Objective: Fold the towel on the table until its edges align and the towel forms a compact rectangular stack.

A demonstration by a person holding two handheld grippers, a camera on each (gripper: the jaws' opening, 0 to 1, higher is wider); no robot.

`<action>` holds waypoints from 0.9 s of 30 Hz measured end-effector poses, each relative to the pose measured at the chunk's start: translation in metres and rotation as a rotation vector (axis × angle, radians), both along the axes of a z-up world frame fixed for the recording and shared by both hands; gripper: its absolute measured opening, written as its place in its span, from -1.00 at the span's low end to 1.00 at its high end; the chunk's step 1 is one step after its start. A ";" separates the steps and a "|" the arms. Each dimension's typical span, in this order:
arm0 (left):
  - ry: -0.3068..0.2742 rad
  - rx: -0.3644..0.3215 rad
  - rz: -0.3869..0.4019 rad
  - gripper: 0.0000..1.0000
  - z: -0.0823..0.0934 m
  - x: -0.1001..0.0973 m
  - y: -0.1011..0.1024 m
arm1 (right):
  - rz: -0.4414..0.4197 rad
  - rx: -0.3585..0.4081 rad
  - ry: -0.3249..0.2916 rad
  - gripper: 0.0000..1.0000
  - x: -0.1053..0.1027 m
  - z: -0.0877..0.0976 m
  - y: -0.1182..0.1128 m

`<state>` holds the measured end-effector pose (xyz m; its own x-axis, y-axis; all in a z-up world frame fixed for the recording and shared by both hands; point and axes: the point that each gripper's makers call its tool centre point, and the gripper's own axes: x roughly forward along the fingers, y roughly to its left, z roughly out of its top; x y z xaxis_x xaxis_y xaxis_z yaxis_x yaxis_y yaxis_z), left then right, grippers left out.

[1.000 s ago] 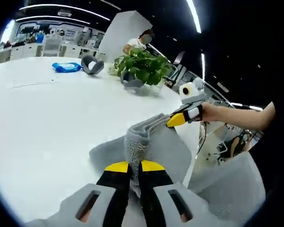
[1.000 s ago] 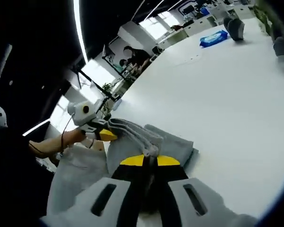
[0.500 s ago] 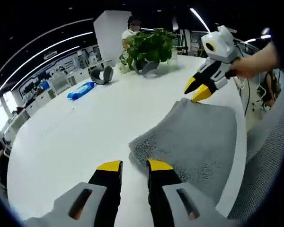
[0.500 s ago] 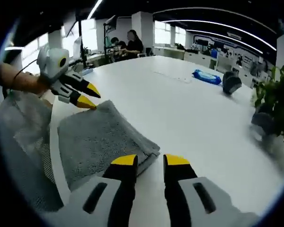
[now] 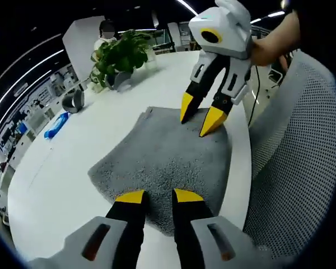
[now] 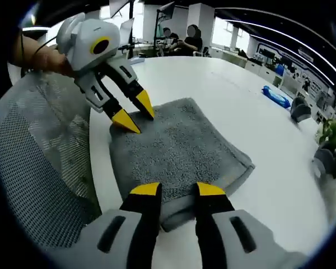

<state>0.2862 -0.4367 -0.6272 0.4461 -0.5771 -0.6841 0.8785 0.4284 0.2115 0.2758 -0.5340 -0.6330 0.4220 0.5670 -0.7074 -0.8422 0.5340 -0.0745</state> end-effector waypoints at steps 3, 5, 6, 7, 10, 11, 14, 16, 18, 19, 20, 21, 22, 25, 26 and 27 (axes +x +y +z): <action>0.018 -0.015 0.023 -0.64 -0.004 -0.002 0.002 | -0.020 0.022 0.019 -0.57 -0.001 -0.003 0.000; 0.018 -0.014 0.027 -0.66 -0.004 -0.002 0.002 | -0.022 0.027 0.019 -0.57 -0.002 -0.003 -0.001; 0.021 -0.007 0.027 -0.69 -0.005 -0.003 0.001 | -0.022 0.031 0.020 -0.57 -0.002 -0.003 0.000; 0.024 -0.001 0.025 -0.71 -0.006 -0.004 0.000 | -0.021 0.032 0.021 -0.58 -0.002 -0.003 0.000; 0.021 0.016 0.013 -0.77 -0.008 -0.006 -0.002 | -0.009 0.033 0.017 -0.61 -0.003 -0.003 0.002; 0.024 0.015 0.014 -0.78 -0.008 -0.006 -0.001 | -0.009 0.033 0.015 -0.62 -0.003 -0.003 0.002; 0.048 -0.017 0.034 -0.78 -0.009 -0.003 0.001 | -0.023 0.050 0.027 -0.63 0.000 -0.004 0.001; 0.059 -0.027 0.038 -0.78 -0.009 0.000 0.001 | -0.029 0.050 0.041 -0.64 0.004 -0.006 0.003; 0.073 -0.034 0.035 -0.78 -0.011 0.003 0.001 | -0.018 0.042 0.056 -0.66 0.007 -0.009 0.006; 0.080 -0.037 0.034 -0.78 -0.011 0.005 0.001 | -0.012 0.037 0.064 -0.67 0.010 -0.010 0.007; 0.077 -0.036 0.035 -0.78 -0.010 0.008 0.003 | -0.008 0.035 0.067 -0.67 0.015 -0.010 0.008; 0.063 -0.031 0.038 -0.78 -0.010 0.012 0.004 | -0.006 0.036 0.067 -0.67 0.019 -0.009 0.010; 0.050 -0.023 0.036 -0.78 -0.010 0.018 0.007 | 0.001 0.034 0.070 -0.67 0.025 -0.009 0.013; 0.045 -0.018 0.043 -0.78 -0.010 0.031 0.011 | 0.024 0.023 0.068 -0.67 0.044 -0.010 0.019; 0.047 -0.019 0.050 -0.78 -0.010 0.039 0.015 | 0.028 0.021 0.067 -0.67 0.049 -0.010 0.021; 0.050 -0.022 0.056 -0.78 -0.010 0.045 0.017 | 0.033 0.019 0.066 -0.67 0.055 -0.010 0.023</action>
<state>0.3315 -0.4196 -0.6375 0.4440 -0.5676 -0.6933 0.8622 0.4813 0.1581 0.3308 -0.5111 -0.6425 0.3557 0.5934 -0.7220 -0.8620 0.5068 -0.0082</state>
